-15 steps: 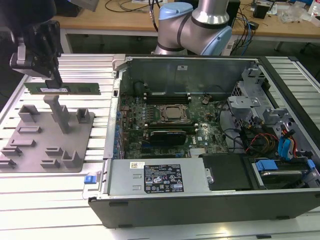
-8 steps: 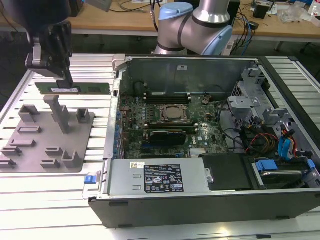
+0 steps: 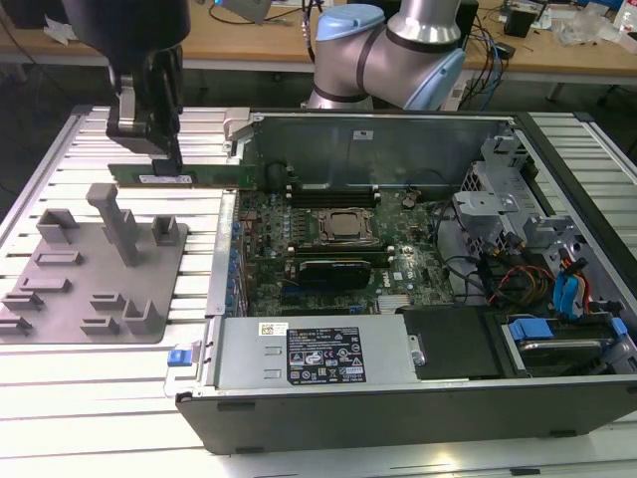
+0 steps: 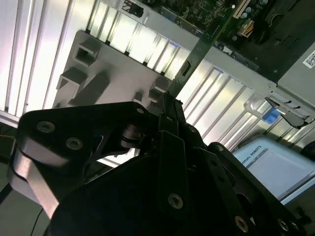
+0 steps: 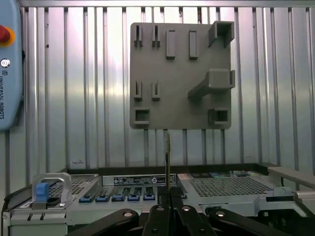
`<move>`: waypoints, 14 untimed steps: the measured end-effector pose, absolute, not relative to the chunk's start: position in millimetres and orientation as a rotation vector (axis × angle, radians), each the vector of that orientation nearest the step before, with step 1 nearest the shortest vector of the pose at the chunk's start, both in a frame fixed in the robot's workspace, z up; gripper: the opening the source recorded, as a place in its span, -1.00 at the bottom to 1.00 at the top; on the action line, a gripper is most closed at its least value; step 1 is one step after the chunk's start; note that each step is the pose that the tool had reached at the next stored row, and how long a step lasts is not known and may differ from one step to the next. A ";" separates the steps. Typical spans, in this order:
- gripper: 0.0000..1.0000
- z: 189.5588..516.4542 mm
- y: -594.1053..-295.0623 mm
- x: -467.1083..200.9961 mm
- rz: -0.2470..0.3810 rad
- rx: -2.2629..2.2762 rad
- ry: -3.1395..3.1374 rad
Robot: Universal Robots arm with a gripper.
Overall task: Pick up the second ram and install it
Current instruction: 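Pick up the second ram and move it above second insertion slot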
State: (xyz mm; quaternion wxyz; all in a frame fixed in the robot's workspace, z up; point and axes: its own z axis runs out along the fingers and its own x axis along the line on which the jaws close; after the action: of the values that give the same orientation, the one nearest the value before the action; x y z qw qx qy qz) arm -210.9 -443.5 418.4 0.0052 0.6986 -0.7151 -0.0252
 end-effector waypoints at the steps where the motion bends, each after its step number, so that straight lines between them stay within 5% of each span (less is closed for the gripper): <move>1: -0.82 418.4 -443.5 -207.8 -0.079 2.187 -2.239; 14: -0.82 418.4 -443.5 -168.7 -0.079 2.187 -2.239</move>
State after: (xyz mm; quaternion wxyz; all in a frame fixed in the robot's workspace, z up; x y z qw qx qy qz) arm -168.7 -443.5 418.4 0.0052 0.6986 -0.7151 -0.0252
